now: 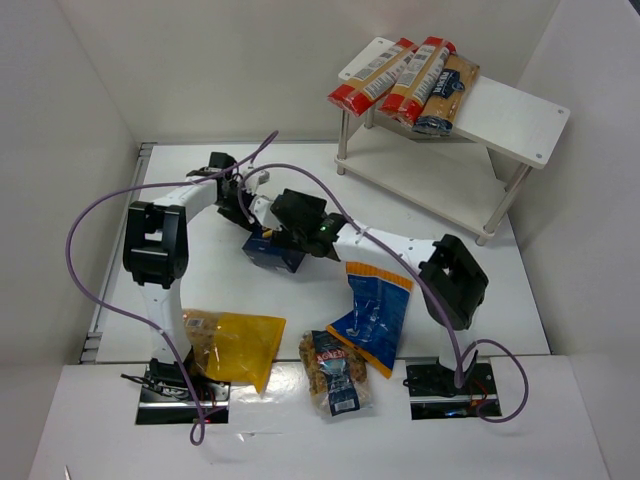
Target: Place and organize the pasta boxes and bags onto the shelf
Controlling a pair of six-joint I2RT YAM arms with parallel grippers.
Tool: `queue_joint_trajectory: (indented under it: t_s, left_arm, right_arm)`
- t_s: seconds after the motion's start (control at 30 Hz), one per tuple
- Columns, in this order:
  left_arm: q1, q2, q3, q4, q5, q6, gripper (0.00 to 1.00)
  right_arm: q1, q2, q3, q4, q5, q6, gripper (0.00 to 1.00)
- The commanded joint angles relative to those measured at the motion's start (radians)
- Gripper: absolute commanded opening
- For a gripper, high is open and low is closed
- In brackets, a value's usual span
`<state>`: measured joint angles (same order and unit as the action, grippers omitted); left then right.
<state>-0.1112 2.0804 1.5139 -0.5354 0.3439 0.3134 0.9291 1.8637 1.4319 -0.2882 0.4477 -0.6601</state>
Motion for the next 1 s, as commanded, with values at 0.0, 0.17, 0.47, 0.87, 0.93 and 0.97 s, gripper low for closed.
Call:
queue_joint_trajectory:
  t_s: [0.0,0.17,0.47,0.87,0.93,0.97]
  left_arm:
    - [-0.044,0.058,-0.063,-0.167,0.151,-0.020,0.92]
    - [-0.044,0.058,-0.063,-0.187,0.199,-0.002,0.84]
    - [-0.015,0.067,-0.073,-0.225,0.263,0.018,0.86]
    - [0.145,-0.060,-0.084,-0.216,0.225,-0.037,1.00]
    - [0.166,-0.133,-0.106,-0.207,0.164,-0.065,1.00]
    - [0.166,-0.188,-0.106,-0.207,0.141,-0.076,1.00]
  right_arm:
    - [0.017,0.015,0.153,0.207,-0.121,0.108,0.94]
    - [0.017,0.077,0.272,0.127,-0.153,0.131,0.94]
    - [0.017,0.140,0.352,0.083,-0.164,0.142,0.94]
    - [0.017,0.025,0.361,-0.002,-0.194,0.229,0.94]
    - [0.017,-0.061,0.319,-0.002,-0.179,0.261,0.97]
    - [0.017,-0.092,0.271,-0.002,-0.167,0.270,1.00]
